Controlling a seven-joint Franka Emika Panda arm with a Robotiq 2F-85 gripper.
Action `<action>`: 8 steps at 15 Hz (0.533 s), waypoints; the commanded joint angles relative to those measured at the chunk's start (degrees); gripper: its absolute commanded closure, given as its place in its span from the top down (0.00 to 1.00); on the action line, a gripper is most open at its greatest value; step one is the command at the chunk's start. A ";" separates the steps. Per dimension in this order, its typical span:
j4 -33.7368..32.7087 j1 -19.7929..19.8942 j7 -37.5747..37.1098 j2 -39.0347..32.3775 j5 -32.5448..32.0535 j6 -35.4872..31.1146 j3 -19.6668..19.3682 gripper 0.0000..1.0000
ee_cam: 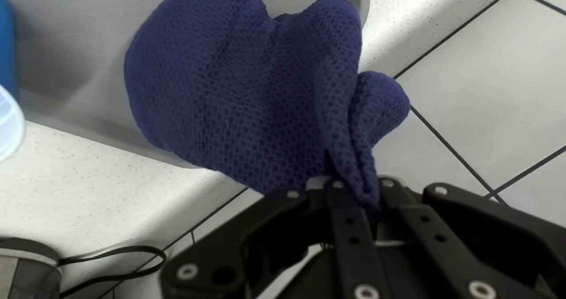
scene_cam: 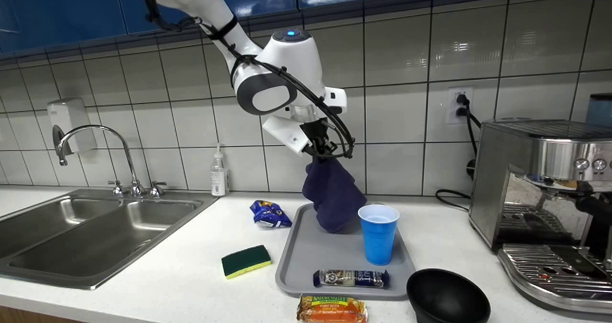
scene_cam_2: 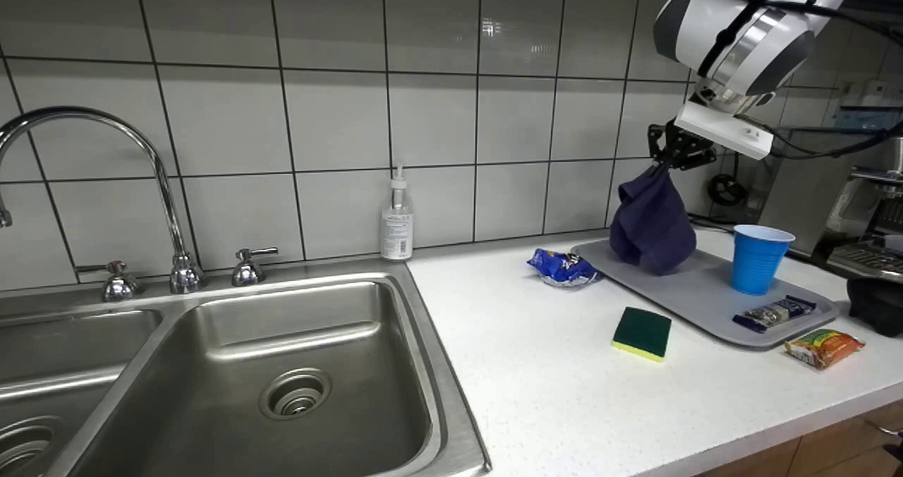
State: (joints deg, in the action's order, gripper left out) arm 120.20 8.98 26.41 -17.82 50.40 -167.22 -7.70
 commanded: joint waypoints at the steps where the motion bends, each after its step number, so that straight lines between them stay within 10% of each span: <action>1: -2.84 1.49 0.92 -1.77 0.53 1.65 0.12 0.02; 8: -4.85 1.38 -0.56 -4.90 -0.53 1.21 -1.20 0.02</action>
State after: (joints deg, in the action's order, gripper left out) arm 118.02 9.77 26.38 -20.83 50.33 -167.22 -8.47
